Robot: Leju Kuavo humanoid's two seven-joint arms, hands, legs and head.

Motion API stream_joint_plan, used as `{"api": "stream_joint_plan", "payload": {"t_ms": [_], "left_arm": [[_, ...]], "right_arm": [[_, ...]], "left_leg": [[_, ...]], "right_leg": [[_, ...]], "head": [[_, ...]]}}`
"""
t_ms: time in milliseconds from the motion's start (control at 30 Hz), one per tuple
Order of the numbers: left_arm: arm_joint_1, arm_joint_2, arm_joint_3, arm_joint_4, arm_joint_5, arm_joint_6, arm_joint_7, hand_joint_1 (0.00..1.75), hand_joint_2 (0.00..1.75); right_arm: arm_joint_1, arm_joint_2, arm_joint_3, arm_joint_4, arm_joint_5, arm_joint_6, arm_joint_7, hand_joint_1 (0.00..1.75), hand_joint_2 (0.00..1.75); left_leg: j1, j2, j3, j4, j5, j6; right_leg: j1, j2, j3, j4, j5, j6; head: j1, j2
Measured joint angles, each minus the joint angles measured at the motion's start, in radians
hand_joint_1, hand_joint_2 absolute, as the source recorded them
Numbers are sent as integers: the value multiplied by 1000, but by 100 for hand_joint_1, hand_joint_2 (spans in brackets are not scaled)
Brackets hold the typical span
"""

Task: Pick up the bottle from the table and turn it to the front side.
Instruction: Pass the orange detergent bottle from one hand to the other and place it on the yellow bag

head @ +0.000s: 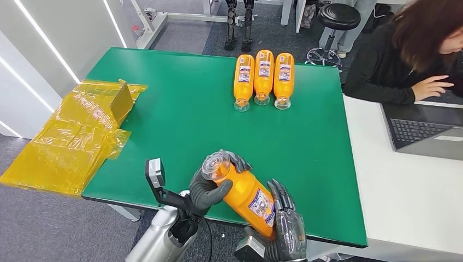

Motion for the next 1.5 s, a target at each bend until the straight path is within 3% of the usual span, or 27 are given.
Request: {"api": "stream_joint_plan", "payload": {"t_ms": [233, 300, 467, 633, 733, 833, 1033, 1200, 1500], "left_arm": [[-32, 8, -4, 16, -28, 74, -32, 175, 175], [-56, 13, -4, 31, -114, 174, -74, 175, 175], [-169, 31, -4, 86, -500, 555, -139, 175, 175], [-267, 54, 2, 158, -721, 748, -102, 175, 175], [-328, 77, 3, 237, -902, 882, -41, 175, 175], [-404, 99, 2, 345, -1065, 958, 32, 175, 175], [-524, 138, -52, 538, -1344, 959, 209, 175, 175], [-593, 185, -159, 649, -1577, 801, 405, 175, 175], [-610, 267, -247, 756, -1653, 582, 527, 175, 175]], "right_arm": [[-8, 1, 11, 21, -57, -53, -52, 0, 175], [-11, 3, 14, 26, -69, -71, -64, 0, 175], [-35, 32, 20, 52, -99, -75, -98, 0, 175], [-51, 48, 23, 77, -114, -58, -134, 0, 175], [-56, 54, 24, 89, -139, -58, -161, 0, 175], [-59, 58, 24, 100, -157, -61, -176, 0, 175], [-58, 59, 24, 112, -195, -82, -187, 0, 175], [-58, 59, 27, 124, -236, -99, -202, 0, 175], [-66, 59, 37, 150, -314, -90, -237, 0, 175]], "left_leg": [[0, 0, 0, 0, 0, 0], [0, 0, 0, 0, 0, 0], [0, 0, 0, 0, 2, -1], [0, 0, 0, 0, 2, -2], [0, 0, 0, 0, 2, -2], [0, 0, 0, 0, 2, -2], [0, 0, 0, 0, 2, -2], [0, 4, 0, 0, 2, -2], [0, 7, 0, 0, 2, -3]], "right_leg": [[0, 0, 0, 0, 0, 0], [0, 0, 0, 0, 0, 0], [0, 0, 0, 1, 1, -1], [0, 0, 0, 2, 1, -1], [0, 0, -1, 2, 1, -1], [0, 0, -1, 2, 1, -1], [0, 1, -1, 2, 1, -1], [0, 4, -2, 2, 1, -1], [0, 8, -3, 3, 2, -2]], "head": [[0, 0], [0, 0], [0, 0], [0, 0], [0, 0], [0, 0], [0, 0], [0, 0], [0, 0]]}}
